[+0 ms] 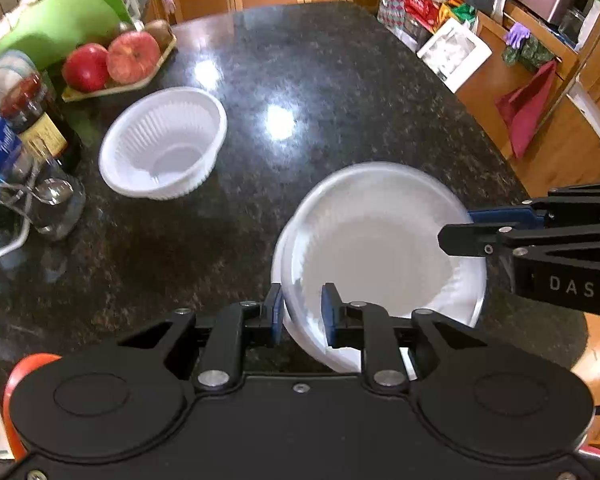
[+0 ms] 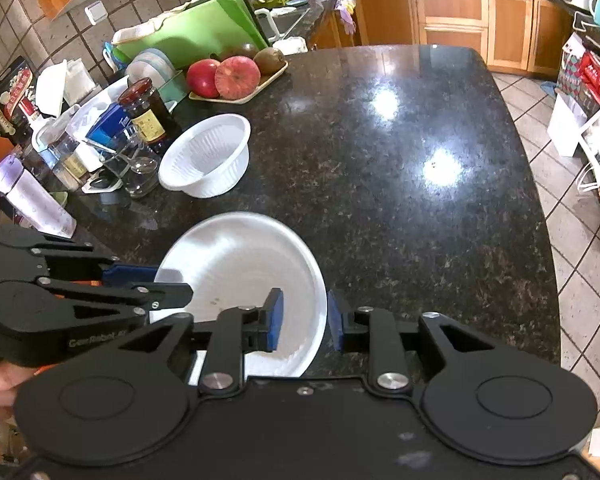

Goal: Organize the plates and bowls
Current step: 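Lower the white bowl with the left gripper onto the plate stack, then open the left gripper and withdraw it from the bowl, then move the left gripper to the rim of the remaining white bowl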

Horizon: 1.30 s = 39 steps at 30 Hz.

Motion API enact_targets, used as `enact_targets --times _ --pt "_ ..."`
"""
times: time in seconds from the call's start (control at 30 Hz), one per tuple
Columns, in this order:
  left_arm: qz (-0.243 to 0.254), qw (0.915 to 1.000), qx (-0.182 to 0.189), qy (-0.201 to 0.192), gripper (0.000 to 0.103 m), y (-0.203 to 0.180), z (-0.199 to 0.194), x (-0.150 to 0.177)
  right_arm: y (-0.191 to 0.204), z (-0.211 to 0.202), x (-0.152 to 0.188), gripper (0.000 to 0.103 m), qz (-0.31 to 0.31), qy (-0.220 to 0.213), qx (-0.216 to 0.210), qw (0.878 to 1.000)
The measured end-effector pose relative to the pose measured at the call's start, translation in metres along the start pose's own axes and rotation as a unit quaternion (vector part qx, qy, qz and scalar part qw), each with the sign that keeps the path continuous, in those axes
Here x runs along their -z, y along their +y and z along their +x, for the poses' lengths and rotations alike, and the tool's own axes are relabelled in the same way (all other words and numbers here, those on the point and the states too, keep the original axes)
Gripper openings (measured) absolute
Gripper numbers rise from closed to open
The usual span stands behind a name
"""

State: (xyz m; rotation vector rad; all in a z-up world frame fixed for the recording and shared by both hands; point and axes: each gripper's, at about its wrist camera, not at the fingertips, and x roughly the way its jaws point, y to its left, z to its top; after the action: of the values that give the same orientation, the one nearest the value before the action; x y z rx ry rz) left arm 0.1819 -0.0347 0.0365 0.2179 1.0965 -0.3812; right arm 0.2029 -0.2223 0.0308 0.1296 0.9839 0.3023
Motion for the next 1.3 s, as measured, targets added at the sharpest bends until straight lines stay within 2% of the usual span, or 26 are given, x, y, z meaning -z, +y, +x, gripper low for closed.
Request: enact_targets --times 0.03,0.1,0.17,0.43,0.6,0.8,0.9,1.0,1.07,1.2,1.3 --pt "0.003 1.0000 -0.003 -0.007 0.031 0.000 -0.002 0.001 -0.001 0.000 -0.001 0.029 0.000 -0.003 0.002 1.000" --pt "0.005 0.9999 -0.005 -0.016 0.042 0.001 -0.003 0.000 -0.002 -0.001 -0.002 0.032 0.003 -0.008 0.005 1.000" --pt "0.006 0.9996 -0.001 -0.028 0.048 0.002 -0.007 0.000 -0.003 -0.001 -0.003 0.034 0.003 -0.012 0.007 1.000" --pt "0.017 0.9969 -0.020 -0.074 0.052 0.002 -0.021 0.005 -0.003 -0.005 -0.003 0.036 0.000 -0.021 0.007 1.000" --pt "-0.006 0.9946 -0.034 -0.097 0.055 0.014 -0.030 0.007 0.001 -0.010 -0.005 0.039 -0.009 -0.032 0.004 0.999" --pt "-0.053 0.9890 -0.057 -0.126 0.062 0.040 -0.043 0.005 0.015 -0.023 -0.015 0.045 -0.051 -0.084 0.018 0.995" --pt "-0.064 0.9832 -0.099 -0.139 0.070 0.047 -0.048 0.002 0.022 -0.032 -0.023 0.046 -0.061 -0.118 0.018 0.991" --pt "-0.073 0.9758 -0.127 -0.162 0.070 0.055 -0.054 -0.002 0.030 -0.041 -0.032 0.053 -0.053 -0.158 0.024 0.986" --pt "-0.095 0.9740 -0.126 -0.162 0.070 0.065 -0.056 -0.007 0.036 -0.045 -0.040 0.053 -0.064 -0.178 0.021 0.982" --pt "-0.141 0.9707 -0.119 -0.155 0.070 0.086 -0.059 -0.017 0.044 -0.049 -0.056 0.053 -0.067 -0.188 0.010 0.980" --pt "-0.162 0.9723 -0.087 -0.144 0.070 0.102 -0.061 -0.021 0.048 -0.045 -0.070 0.053 -0.060 -0.177 -0.004 0.982"
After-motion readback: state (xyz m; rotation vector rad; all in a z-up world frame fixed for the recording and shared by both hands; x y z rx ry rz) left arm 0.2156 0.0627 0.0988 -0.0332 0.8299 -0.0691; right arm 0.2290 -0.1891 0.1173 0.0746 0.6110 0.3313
